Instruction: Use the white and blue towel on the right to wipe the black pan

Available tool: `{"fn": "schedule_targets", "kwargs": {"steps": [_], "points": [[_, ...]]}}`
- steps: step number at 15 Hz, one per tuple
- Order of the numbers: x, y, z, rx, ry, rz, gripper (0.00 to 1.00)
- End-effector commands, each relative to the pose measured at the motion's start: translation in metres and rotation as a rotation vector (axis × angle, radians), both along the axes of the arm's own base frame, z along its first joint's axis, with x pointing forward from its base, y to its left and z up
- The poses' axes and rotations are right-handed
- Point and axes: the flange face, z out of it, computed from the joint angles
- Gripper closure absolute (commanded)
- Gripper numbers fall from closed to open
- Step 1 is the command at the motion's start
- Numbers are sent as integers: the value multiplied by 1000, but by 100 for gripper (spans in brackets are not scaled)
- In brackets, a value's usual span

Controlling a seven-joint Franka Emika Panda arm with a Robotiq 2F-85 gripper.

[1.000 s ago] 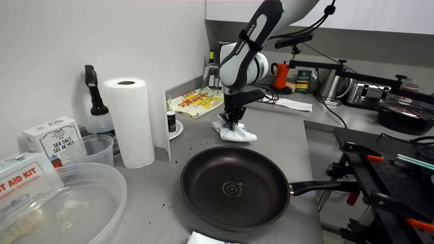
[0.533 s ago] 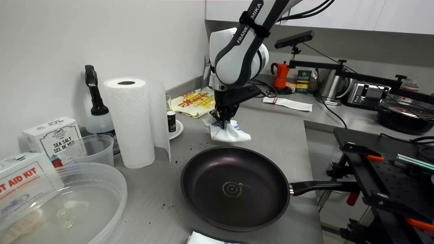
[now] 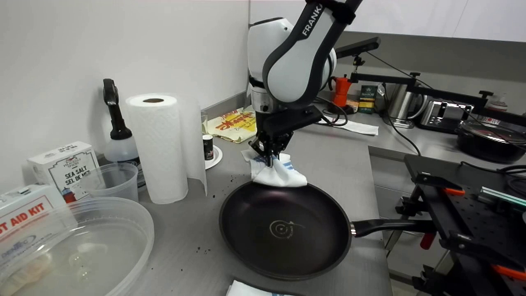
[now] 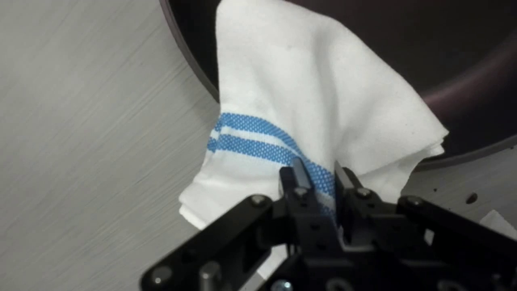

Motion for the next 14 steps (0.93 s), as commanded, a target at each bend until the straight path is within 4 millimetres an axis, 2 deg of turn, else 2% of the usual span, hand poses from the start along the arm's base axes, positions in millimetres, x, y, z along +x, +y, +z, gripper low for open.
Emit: {"fn": "schedule_targets", "kwargs": {"steps": [1,7,14], "points": [[-22,21,5,-7,20,-48,96],[-36,41,-42,-172,-98,-240,96],[-49,65,-78,-381,-143,-363,96]]}}
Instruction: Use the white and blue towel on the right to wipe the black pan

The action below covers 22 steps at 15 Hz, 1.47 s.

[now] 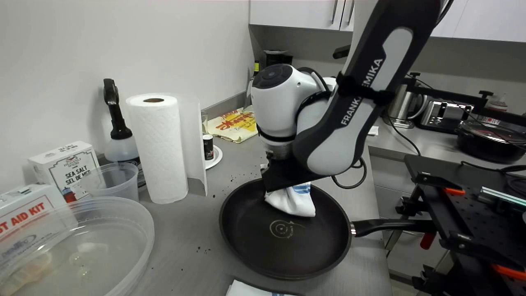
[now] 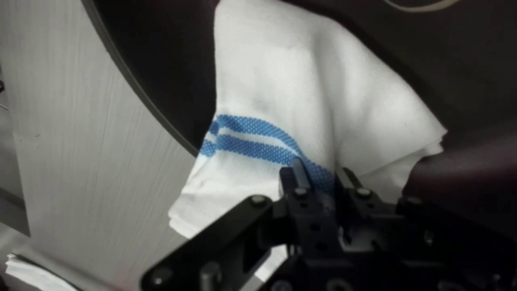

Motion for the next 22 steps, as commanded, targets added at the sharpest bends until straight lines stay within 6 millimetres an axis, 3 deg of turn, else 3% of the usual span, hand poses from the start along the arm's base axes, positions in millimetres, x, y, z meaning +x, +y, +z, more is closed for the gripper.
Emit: {"fn": "schedule_targets", "kwargs": {"steps": [1,12,15,22], "points": [[-1,11,-11,-104,-36,-38,96],[-5,0,-35,-244,-59,-139,96],[-3,3,-39,-189,-38,-175,96],[13,32,-49,59,-14,-259,96]]}}
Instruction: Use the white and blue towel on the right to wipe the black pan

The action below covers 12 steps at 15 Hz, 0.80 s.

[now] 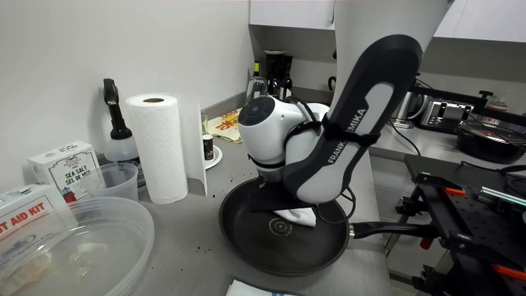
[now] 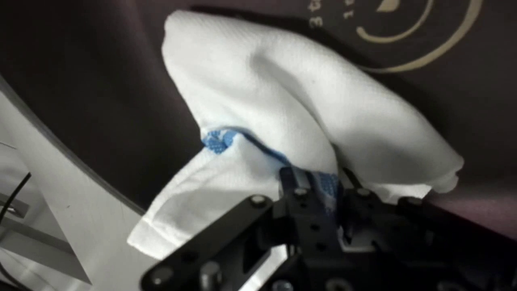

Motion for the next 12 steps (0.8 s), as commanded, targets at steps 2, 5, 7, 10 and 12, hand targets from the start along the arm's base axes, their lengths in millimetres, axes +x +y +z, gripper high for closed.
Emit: {"fn": "schedule_targets", "kwargs": {"steps": [2,5,7,10,12], "points": [[13,25,-4,213,18,-43,96],[18,37,-6,347,43,-50,96],[21,41,-7,441,57,-66,96],[23,44,-8,588,77,-96,96],[23,44,-12,682,88,-150,96]]}}
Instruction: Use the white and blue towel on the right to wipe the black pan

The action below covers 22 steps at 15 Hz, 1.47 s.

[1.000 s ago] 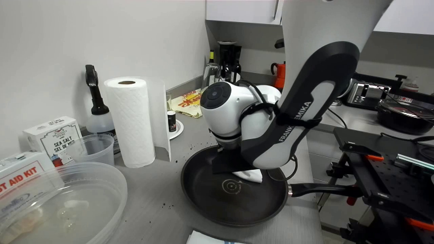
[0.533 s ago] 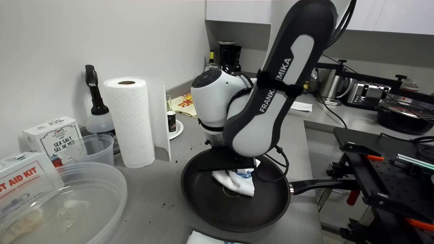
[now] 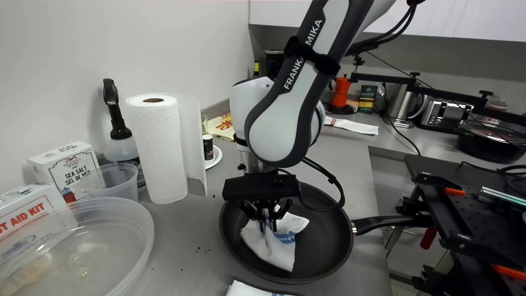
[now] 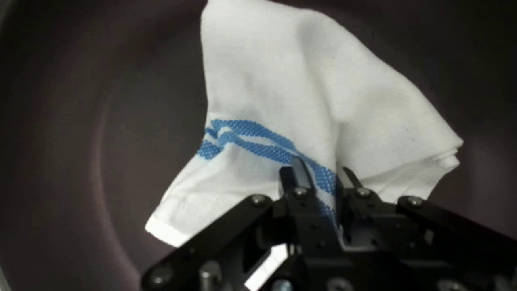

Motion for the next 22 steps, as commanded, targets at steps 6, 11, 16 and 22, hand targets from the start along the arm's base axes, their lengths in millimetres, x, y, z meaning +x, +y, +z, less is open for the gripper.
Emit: {"fn": "schedule_targets", "kwargs": {"steps": [6,11,16,22], "points": [[-2,4,-36,333,104,-125,96],[-7,11,-51,546,190,-139,96],[-7,14,-60,648,243,-137,96],[15,-33,-21,612,176,-167,96]]}}
